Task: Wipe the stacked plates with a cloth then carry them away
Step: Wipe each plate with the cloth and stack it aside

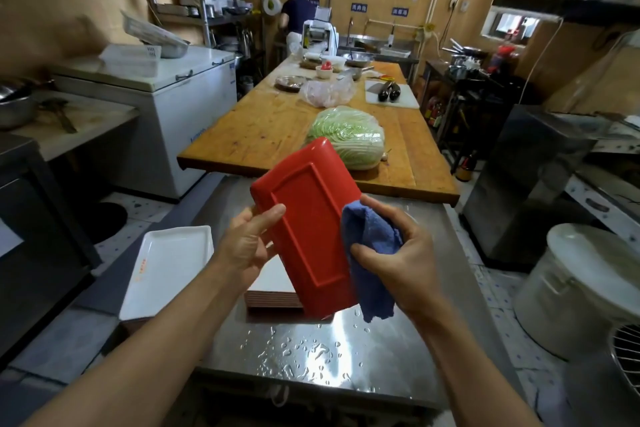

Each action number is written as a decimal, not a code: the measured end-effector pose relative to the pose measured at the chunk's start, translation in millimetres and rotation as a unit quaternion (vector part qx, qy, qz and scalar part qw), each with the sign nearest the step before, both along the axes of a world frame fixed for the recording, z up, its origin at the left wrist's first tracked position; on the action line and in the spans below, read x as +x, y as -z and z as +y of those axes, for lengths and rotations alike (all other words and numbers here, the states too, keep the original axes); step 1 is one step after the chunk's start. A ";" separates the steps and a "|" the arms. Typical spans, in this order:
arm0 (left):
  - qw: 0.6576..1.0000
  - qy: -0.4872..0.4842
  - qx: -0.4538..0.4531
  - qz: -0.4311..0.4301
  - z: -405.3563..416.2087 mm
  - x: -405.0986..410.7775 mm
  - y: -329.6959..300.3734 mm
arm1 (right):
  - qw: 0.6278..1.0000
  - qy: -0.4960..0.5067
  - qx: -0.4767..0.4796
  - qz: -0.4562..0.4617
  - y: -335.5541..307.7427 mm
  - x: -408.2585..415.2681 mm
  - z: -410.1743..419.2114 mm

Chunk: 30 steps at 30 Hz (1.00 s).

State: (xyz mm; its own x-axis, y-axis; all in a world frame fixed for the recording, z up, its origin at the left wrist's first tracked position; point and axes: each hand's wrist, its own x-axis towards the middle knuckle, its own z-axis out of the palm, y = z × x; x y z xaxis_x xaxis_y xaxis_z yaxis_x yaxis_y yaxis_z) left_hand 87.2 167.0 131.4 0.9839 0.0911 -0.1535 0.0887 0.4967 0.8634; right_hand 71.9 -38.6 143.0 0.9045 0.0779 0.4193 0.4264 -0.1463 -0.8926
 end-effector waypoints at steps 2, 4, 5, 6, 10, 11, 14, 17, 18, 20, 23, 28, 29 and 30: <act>0.999 -0.004 0.045 -0.014 15.3 7.9 -7.2 | 0.999 -0.038 -0.004 0.008 -3.7 0.0 -7.9; 0.992 0.017 0.117 -0.034 28.6 14.0 -14.5 | 0.997 -0.072 -0.011 0.026 -7.1 1.5 -16.1; 0.985 0.042 0.163 -0.045 34.5 15.7 -17.8 | 0.996 -0.086 -0.016 0.034 -9.1 2.8 -20.6; 0.973 0.078 0.210 -0.057 39.0 16.9 -20.8 | 0.994 -0.098 -0.024 0.038 -11.2 4.6 -25.1; 0.926 0.228 0.294 -0.066 40.1 16.5 -27.7 | 0.987 -0.135 -0.074 0.055 -18.0 12.7 -36.7; 0.926 0.238 0.287 -0.065 37.5 15.6 -26.8 | 0.986 -0.133 -0.090 0.054 -19.8 15.0 -37.7; 0.945 0.202 0.247 -0.071 31.0 12.0 -22.3 | 0.979 -0.104 -0.174 0.015 -28.4 21.2 -38.6; 0.958 0.168 0.227 -0.060 23.3 6.5 -16.9 | 0.953 -0.067 -0.292 -0.054 -31.7 26.1 -28.4; 0.958 0.162 0.229 -0.055 19.2 5.3 -16.0 | 0.940 -0.047 -0.330 -0.076 -31.0 26.6 -21.0; 0.962 0.144 0.228 -0.048 10.5 3.1 -15.9 | 0.909 0.007 -0.398 -0.128 -28.2 27.6 -4.6; 0.972 0.112 0.204 -0.033 7.3 0.7 -15.1 | 0.878 0.026 -0.447 -0.169 -27.3 32.2 3.8; 0.986 0.074 0.150 0.026 23.3 -3.3 -8.0 | 0.905 0.028 -0.403 -0.132 -8.1 34.6 -20.8; 0.986 0.068 0.147 0.042 23.8 -4.1 -6.3 | 0.919 0.024 -0.378 -0.109 -3.1 33.0 -22.6; 0.987 0.059 0.141 0.058 23.2 -4.5 -4.3 | 0.928 0.022 -0.360 -0.091 1.7 31.6 -22.9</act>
